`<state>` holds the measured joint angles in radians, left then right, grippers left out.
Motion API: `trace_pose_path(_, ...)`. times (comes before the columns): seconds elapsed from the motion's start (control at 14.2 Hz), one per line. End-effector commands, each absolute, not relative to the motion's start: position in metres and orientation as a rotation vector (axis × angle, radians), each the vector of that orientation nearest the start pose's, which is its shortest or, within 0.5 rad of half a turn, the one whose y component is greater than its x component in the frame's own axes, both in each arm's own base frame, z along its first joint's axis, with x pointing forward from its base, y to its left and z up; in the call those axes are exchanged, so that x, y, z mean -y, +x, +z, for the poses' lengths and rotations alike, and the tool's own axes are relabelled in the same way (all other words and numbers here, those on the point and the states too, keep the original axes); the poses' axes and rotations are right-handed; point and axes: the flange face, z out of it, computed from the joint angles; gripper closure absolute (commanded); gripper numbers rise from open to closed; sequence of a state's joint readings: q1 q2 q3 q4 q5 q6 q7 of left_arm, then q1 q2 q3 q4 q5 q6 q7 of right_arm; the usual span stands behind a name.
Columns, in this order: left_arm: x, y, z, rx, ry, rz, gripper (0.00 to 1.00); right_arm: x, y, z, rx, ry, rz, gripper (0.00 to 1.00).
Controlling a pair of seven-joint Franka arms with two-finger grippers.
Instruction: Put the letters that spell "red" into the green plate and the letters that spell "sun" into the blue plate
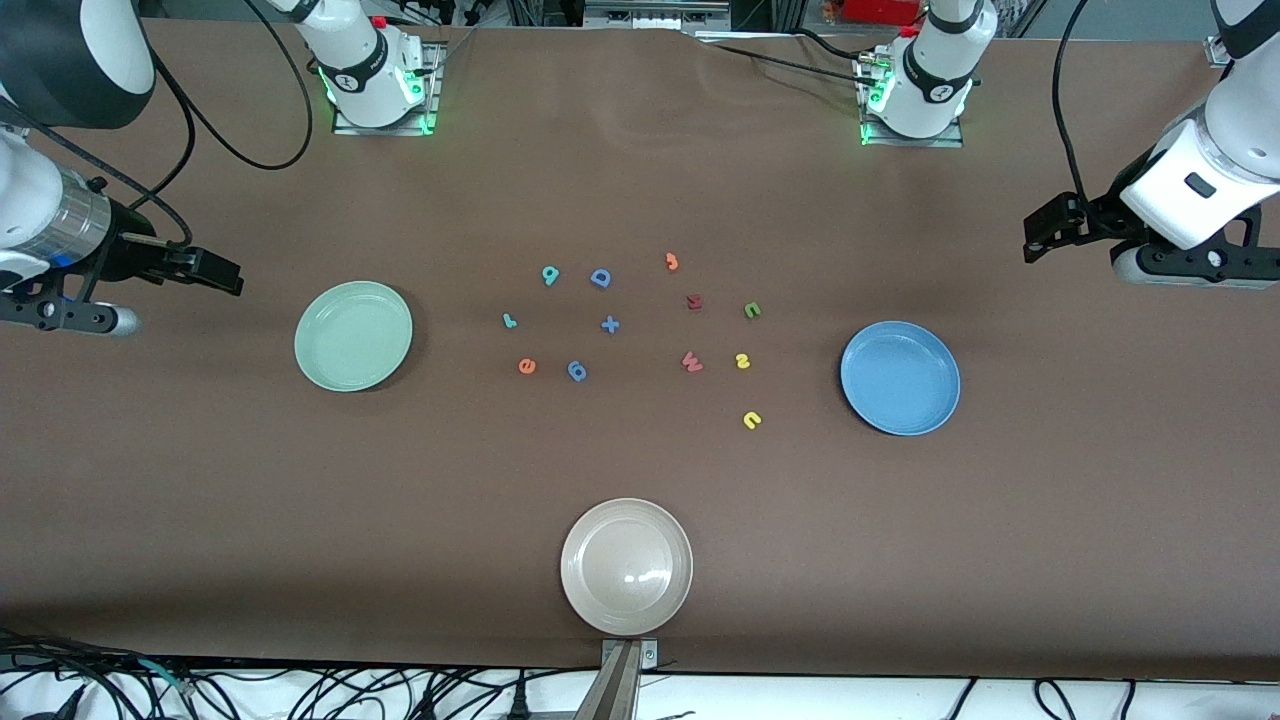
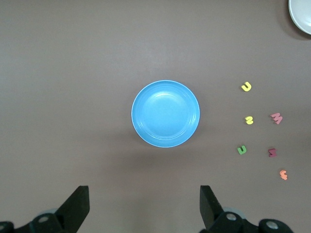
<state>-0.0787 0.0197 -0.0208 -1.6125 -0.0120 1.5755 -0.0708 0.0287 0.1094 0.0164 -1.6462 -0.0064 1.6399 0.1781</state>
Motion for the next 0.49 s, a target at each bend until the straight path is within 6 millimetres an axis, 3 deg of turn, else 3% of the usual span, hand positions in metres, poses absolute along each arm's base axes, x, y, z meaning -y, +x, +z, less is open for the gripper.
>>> trace_pose_path(0.0, 0.0548, 0.558, 0.5995, -0.034, -3.128, 0.095, 0.0, -0.0262, 0.5861, 0.5355, -0.199, -3.153, 0.174, 0.0)
trace_pose_path(0.42, 0.0556, 0.5579, 0.5995, -0.036, -3.128, 0.095, 0.0, -0.0262, 0.5859, 0.536, -0.187, -3.153, 0.177, 0.0)
